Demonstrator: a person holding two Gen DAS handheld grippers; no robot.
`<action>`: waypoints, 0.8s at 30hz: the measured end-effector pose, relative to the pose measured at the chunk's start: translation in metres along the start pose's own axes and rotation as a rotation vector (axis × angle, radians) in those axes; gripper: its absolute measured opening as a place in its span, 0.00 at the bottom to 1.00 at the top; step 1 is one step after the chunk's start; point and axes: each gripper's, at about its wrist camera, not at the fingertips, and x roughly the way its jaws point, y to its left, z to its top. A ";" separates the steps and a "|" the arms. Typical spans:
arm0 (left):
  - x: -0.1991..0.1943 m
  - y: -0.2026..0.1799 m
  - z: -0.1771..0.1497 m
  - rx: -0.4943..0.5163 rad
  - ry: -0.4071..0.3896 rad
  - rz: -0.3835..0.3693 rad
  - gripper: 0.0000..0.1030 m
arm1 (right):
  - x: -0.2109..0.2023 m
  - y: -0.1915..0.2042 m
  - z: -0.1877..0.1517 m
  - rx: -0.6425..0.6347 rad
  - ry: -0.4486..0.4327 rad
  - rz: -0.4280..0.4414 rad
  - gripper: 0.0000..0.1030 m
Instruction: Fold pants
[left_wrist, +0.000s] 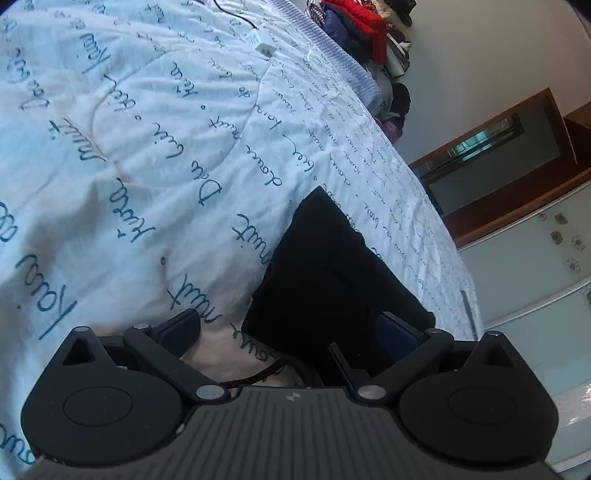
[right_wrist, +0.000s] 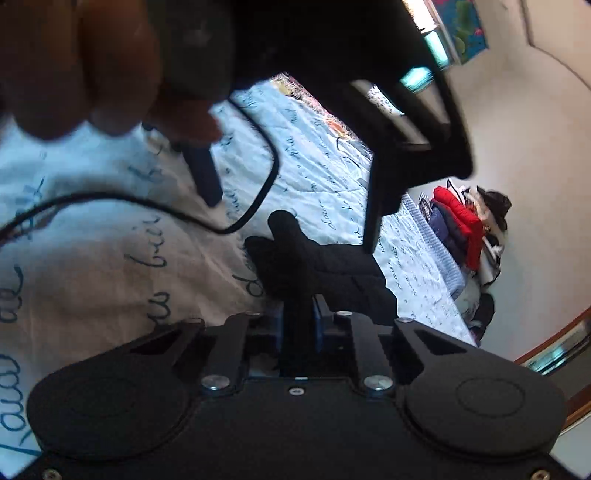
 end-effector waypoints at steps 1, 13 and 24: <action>0.003 0.002 0.002 -0.023 0.006 -0.029 0.99 | -0.003 -0.008 0.000 0.051 -0.012 0.017 0.11; 0.072 0.005 0.036 -0.247 0.098 -0.254 0.58 | -0.011 -0.072 -0.009 0.438 -0.071 0.178 0.08; 0.055 -0.026 0.026 -0.063 -0.007 -0.168 0.18 | -0.011 -0.128 -0.042 0.700 -0.095 0.147 0.10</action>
